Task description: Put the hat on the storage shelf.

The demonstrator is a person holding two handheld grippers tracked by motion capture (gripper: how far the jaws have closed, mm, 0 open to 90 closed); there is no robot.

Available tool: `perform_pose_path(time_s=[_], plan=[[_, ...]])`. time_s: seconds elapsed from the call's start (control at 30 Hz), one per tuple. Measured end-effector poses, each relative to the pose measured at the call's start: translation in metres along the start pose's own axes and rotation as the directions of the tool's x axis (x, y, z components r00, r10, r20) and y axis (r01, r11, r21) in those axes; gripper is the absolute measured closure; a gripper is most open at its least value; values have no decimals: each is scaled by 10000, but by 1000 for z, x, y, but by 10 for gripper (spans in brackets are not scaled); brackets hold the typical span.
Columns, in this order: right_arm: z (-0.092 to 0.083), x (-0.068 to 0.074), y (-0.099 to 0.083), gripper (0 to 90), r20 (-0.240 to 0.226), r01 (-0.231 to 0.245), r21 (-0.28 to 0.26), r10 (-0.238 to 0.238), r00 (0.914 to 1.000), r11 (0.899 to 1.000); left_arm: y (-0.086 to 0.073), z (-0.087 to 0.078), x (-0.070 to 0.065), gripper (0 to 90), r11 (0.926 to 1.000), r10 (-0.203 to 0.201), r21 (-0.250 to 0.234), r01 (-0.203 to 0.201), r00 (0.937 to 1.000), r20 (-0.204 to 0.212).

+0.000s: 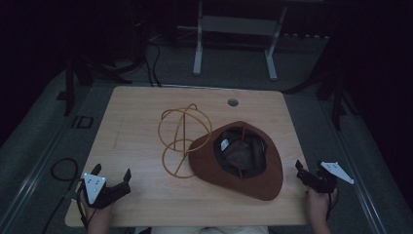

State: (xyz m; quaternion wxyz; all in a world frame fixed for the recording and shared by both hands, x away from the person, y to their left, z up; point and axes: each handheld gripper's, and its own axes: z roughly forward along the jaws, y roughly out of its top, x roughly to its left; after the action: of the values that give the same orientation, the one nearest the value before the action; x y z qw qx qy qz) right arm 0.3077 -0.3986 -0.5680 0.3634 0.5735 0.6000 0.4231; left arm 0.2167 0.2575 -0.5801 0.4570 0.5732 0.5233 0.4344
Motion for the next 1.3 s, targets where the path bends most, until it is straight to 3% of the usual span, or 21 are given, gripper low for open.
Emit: perform_pose_path(time_s=[0.17,0.27,0.37,0.43,0.53,0.63,0.73,1.1,1.3], plan=[[0,-2,0,143,377,-333,5,332,9987,9994,1,-1,-2,17,9999,120,-26,-120,9999,38],[0,0,1,143,340,-198,249,189,9992,9995,1,0,-1,17,10000,19,10,-19,10000,60],[-2,2,5,142,102,-244,531,239,9997,9983,0,1,0,17,10000,-1,66,1,10000,58],[-5,5,8,142,-63,-216,395,218,9997,9990,0,0,1,17,10000,-20,-6,20,9999,108],[-5,10,14,139,-468,169,654,-139,9988,9977,0,0,1,17,10000,6,-9,-6,9999,171],[-5,16,24,140,-843,220,711,-160,9963,9972,0,0,0,17,10000,31,38,-31,9998,191],[-5,20,31,140,-876,376,640,-319,9956,9972,0,0,-1,17,9999,69,97,-71,9998,193],[2,43,72,136,-1728,894,508,-795,9818,9947,0,2,-4,17,9993,325,193,-332,9987,386],[9,61,90,134,-1927,1069,503,-953,9766,9930,1,2,-5,17,9987,432,247,-443,9981,442]])
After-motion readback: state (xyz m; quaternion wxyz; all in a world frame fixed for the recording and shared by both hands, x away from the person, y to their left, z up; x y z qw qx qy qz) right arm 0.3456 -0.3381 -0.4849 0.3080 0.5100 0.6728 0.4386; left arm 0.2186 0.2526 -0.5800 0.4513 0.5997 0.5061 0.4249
